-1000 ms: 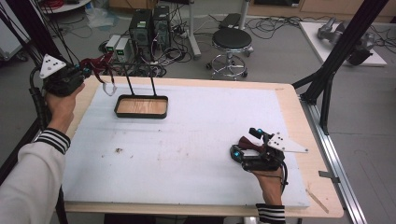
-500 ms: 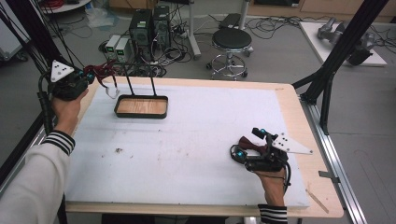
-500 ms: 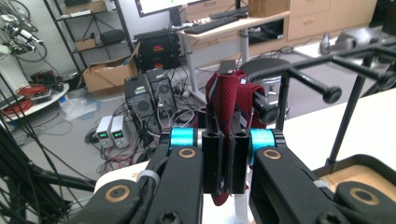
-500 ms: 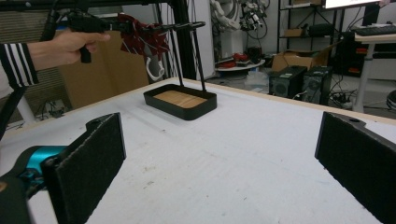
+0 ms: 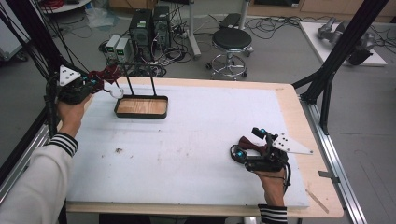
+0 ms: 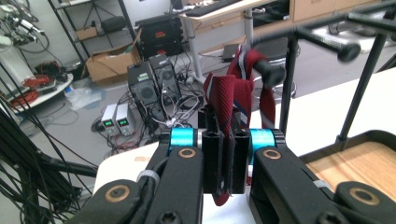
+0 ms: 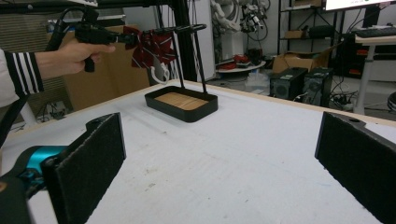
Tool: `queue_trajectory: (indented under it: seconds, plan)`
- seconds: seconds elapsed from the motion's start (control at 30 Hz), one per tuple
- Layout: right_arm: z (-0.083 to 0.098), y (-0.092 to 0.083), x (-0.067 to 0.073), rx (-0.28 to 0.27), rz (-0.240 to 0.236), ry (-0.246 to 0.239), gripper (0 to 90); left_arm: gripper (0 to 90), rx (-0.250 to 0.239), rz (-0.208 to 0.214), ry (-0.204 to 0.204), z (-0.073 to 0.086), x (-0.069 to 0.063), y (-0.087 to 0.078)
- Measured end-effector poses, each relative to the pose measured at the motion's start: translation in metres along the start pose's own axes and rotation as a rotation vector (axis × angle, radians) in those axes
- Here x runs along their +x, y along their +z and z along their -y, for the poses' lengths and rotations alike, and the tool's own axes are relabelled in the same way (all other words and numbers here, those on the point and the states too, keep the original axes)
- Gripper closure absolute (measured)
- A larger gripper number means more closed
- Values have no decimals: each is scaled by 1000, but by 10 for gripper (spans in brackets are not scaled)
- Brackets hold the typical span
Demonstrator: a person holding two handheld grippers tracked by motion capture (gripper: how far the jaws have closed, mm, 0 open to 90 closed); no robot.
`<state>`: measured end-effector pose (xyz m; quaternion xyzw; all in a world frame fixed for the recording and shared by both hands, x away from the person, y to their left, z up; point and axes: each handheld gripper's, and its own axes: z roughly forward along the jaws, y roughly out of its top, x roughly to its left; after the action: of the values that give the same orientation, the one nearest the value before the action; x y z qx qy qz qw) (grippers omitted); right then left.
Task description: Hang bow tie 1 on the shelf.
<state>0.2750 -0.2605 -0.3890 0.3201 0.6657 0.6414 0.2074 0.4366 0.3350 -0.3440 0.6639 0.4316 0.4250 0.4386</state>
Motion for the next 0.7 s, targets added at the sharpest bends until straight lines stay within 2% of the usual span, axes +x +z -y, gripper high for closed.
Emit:
queue_trajectory:
  seconds: [0.4, 0.7]
  plan:
    - [1, 3, 2, 8, -6, -5, 8, 873, 46, 19, 2, 18, -4, 6]
    - [1, 3, 2, 7, -6, 5, 8, 873, 59, 41, -30, 24, -4, 6]
